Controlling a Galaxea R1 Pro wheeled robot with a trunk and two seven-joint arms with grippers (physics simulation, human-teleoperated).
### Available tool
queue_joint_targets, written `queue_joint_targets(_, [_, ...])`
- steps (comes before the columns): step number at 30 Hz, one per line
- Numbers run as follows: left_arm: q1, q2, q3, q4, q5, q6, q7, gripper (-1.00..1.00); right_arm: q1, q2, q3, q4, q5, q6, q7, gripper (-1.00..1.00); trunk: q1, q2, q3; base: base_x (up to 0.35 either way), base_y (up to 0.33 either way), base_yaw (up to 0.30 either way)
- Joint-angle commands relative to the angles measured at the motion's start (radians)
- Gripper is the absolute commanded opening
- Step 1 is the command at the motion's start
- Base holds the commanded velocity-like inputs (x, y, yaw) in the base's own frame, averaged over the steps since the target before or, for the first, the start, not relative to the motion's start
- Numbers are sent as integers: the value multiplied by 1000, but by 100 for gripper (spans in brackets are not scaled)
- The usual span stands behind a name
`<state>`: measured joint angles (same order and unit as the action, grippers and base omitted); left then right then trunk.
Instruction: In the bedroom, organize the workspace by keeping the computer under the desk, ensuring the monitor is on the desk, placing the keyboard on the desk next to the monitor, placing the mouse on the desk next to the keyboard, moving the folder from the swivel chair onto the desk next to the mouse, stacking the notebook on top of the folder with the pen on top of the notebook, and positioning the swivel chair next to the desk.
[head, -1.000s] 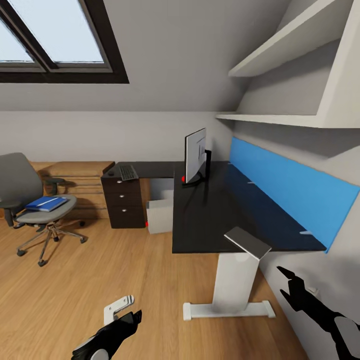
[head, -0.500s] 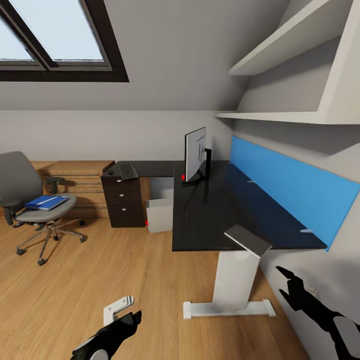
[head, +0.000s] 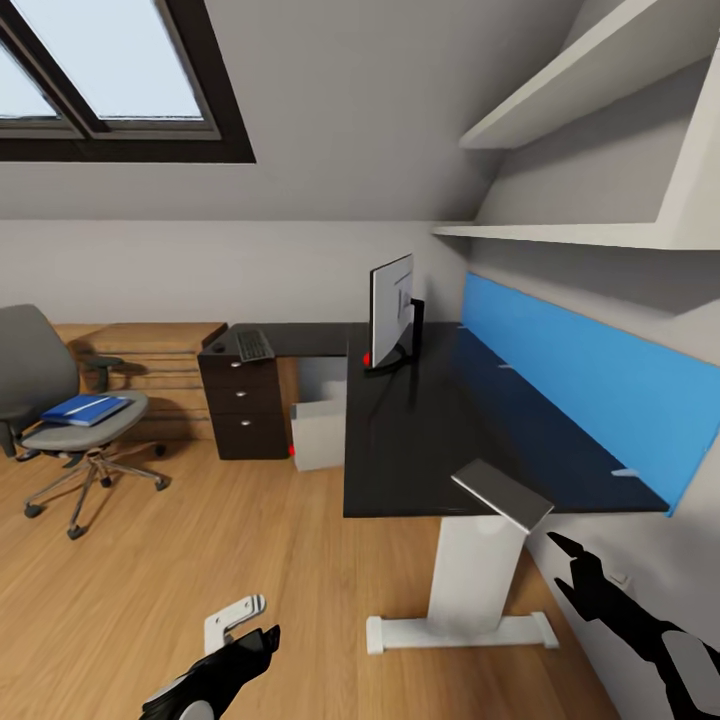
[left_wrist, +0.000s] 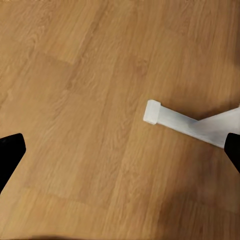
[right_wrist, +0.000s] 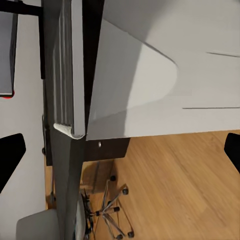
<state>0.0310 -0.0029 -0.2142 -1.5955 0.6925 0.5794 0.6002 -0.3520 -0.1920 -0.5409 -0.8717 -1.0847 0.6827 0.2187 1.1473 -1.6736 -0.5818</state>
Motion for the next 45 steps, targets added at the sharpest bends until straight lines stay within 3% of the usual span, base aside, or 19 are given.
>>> queue_joint_targets(1, [0, 0, 0, -2, 10, 0, 9, 100, -1, 0, -3, 0, 2, 6, 3, 100, 0, 0, -1, 233, 0, 0])
queue_joint_targets(30, [0, 0, -1, -1, 11, 0, 9, 100, -1, 0, 2, 31, 2, 2, 2, 100, 0, 0, -1, 88, 14, 0])
queue_joint_targets(45, [0, 1, 1, -1, 11, 2, 7, 100, -1, 0, 39, 36, 2, 0, 3, 100, 0, 0, -1, 24, 17, 0])
